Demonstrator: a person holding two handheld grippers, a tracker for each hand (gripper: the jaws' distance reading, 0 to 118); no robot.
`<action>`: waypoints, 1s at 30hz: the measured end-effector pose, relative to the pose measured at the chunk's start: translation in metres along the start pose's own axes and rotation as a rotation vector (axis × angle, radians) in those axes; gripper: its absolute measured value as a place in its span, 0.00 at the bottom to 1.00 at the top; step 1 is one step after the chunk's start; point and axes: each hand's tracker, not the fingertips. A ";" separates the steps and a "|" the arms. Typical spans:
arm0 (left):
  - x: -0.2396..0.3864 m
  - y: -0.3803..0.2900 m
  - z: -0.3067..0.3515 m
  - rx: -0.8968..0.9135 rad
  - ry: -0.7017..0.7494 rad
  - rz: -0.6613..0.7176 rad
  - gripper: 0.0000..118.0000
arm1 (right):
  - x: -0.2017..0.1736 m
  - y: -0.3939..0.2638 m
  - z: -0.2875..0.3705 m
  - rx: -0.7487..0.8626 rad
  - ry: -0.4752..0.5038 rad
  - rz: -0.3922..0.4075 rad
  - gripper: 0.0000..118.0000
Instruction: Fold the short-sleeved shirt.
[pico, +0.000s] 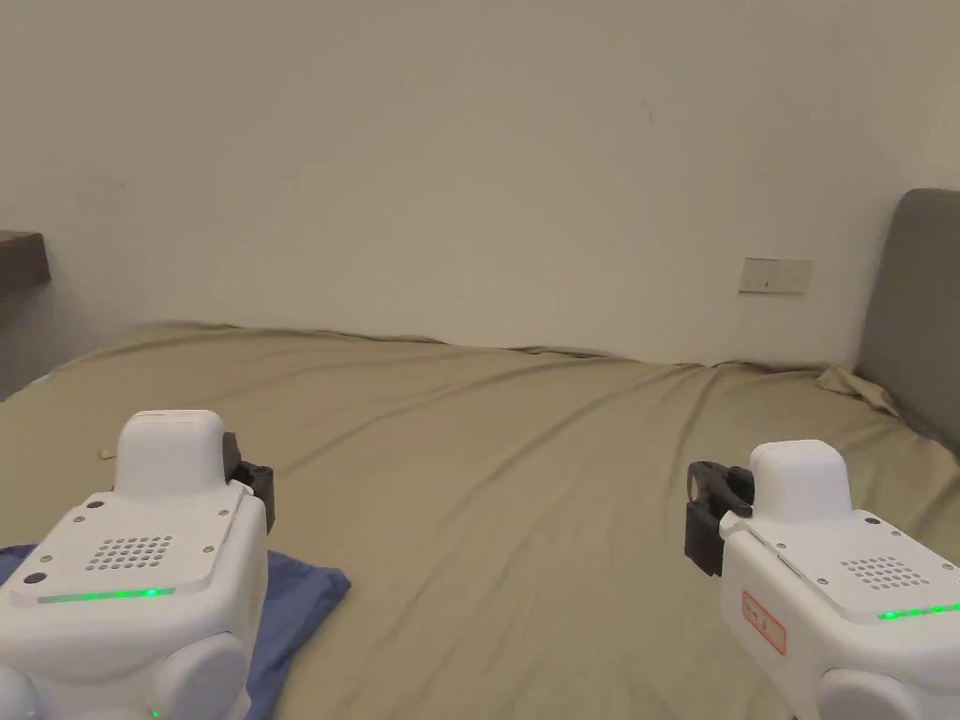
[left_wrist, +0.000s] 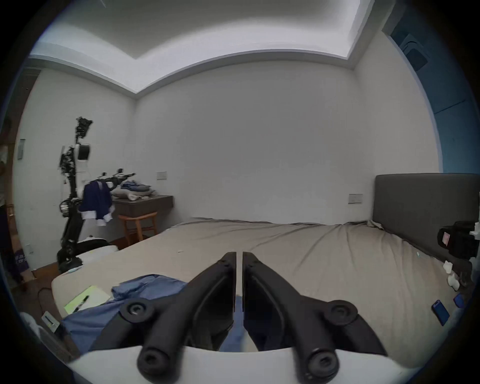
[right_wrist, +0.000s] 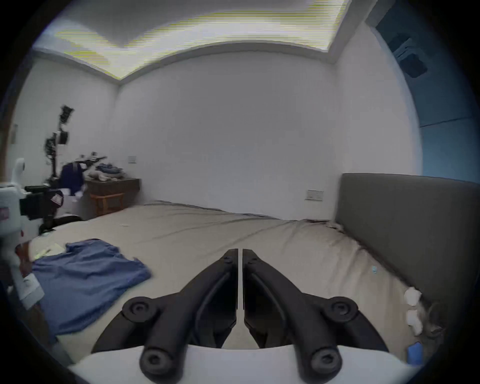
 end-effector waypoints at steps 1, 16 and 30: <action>-0.016 -0.002 0.006 0.001 0.040 0.007 0.04 | -0.019 0.001 -0.005 -0.005 0.059 -0.006 0.04; -0.169 -0.053 0.062 -0.266 0.265 -0.008 0.04 | -0.160 -0.026 -0.060 -0.110 0.447 -0.025 0.04; -0.144 -0.090 -0.226 -0.810 -0.249 0.013 1.00 | -0.022 -0.052 -0.057 -0.269 0.120 0.034 0.04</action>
